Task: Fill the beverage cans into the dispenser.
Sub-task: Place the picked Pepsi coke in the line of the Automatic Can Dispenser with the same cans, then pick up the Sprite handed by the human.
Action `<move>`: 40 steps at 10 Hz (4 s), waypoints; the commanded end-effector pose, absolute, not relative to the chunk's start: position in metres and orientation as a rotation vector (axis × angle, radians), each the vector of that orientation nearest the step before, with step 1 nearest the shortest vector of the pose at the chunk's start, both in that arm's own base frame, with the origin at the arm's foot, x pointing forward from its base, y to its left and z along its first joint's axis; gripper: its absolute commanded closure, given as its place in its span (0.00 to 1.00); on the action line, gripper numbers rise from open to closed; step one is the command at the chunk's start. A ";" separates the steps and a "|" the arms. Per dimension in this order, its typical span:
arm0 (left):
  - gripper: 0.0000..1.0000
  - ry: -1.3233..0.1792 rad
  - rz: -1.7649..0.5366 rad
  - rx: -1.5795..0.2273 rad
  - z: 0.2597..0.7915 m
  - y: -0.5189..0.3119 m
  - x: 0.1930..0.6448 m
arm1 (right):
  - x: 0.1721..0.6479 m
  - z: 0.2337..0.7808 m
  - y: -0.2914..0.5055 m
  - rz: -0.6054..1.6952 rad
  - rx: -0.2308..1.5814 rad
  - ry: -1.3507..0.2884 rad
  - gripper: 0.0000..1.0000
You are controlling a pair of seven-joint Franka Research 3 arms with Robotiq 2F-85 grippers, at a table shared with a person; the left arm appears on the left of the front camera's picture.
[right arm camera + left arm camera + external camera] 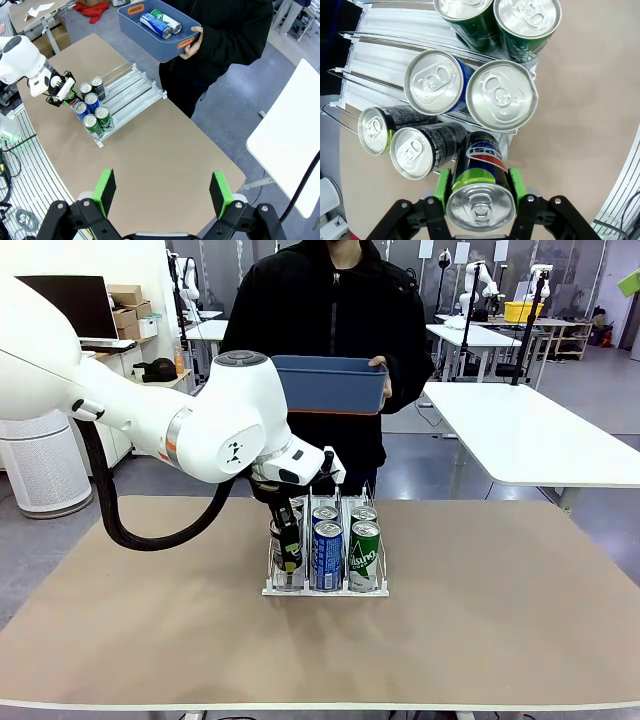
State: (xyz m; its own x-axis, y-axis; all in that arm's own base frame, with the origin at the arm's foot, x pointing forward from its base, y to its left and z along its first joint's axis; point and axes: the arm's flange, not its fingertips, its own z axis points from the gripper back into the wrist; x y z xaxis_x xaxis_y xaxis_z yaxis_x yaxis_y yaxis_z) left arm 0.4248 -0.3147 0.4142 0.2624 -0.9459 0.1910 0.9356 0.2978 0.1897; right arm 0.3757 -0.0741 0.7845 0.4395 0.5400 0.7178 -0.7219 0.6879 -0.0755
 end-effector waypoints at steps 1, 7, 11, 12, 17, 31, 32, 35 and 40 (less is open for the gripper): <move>0.42 -0.329 -1.254 0.081 0.411 -0.314 0.436 | 0.376 0.783 -0.072 0.801 0.271 -0.795 0.00; 0.42 -0.244 -1.261 0.006 0.382 -0.314 0.437 | 0.376 0.783 -0.072 0.801 0.271 -0.795 0.00; 0.42 -0.234 -1.274 0.014 0.382 -0.320 0.433 | 0.376 0.783 -0.072 0.801 0.271 -0.795 0.00; 0.25 -0.233 -1.269 0.004 0.382 -0.321 0.433 | 0.376 0.783 -0.072 0.801 0.271 -0.795 0.00; 0.00 -0.264 -1.213 0.061 0.413 -0.321 0.422 | 0.376 0.783 -0.072 0.801 0.271 -0.795 0.00; 0.00 -0.275 -1.227 -0.169 0.475 -0.292 0.410 | 0.376 0.783 -0.072 0.801 0.271 -0.795 0.00; 0.00 -0.270 -1.221 -0.216 0.495 -0.275 0.409 | 0.376 0.783 -0.072 0.801 0.271 -0.795 0.00; 0.00 -0.360 -1.123 -0.212 0.557 -0.210 0.416 | 0.376 0.783 -0.072 0.801 0.271 -0.795 0.00; 0.00 -0.523 -1.039 -0.202 0.682 -0.123 0.419 | 0.376 0.783 -0.072 0.801 0.271 -0.795 0.00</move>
